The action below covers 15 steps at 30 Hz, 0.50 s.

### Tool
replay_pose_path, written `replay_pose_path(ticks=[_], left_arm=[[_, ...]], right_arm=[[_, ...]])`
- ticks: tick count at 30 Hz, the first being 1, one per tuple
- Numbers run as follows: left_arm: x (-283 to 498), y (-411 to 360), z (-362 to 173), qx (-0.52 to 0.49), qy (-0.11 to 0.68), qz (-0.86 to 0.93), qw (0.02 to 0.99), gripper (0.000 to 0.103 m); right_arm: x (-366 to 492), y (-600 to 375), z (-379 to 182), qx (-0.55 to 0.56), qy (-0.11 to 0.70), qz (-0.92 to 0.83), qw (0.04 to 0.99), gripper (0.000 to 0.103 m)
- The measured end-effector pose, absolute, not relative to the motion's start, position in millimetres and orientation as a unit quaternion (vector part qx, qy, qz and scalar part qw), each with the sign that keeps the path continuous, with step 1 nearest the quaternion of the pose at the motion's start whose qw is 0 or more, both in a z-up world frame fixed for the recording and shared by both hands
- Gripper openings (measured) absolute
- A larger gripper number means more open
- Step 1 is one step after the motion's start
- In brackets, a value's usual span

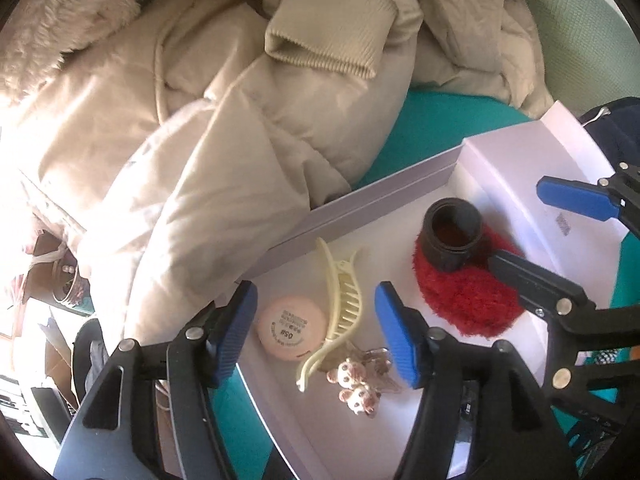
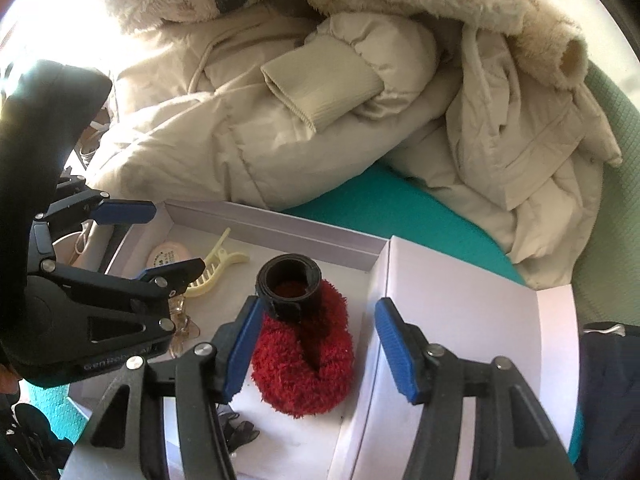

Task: Organize objects
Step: 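Release the cream clip with the left tool while the right tool releases the black band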

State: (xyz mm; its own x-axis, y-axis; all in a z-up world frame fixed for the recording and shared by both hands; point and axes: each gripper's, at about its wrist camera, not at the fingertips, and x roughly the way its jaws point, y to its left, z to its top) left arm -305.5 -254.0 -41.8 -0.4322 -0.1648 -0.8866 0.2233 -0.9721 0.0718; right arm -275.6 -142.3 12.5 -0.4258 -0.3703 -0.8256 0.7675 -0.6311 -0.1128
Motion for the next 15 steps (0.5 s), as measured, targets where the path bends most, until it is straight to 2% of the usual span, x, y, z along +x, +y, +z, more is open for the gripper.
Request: replay_pose_path(ticks=[15], left_arm=[[-246.4, -248.7, 28.9, 0.493, 0.021, -0.86, 0.129, 0.064]], right_arm=[[-253.8, -95.1, 61.3, 0.361, 0.238, -0.831, 0.35, 0.058]])
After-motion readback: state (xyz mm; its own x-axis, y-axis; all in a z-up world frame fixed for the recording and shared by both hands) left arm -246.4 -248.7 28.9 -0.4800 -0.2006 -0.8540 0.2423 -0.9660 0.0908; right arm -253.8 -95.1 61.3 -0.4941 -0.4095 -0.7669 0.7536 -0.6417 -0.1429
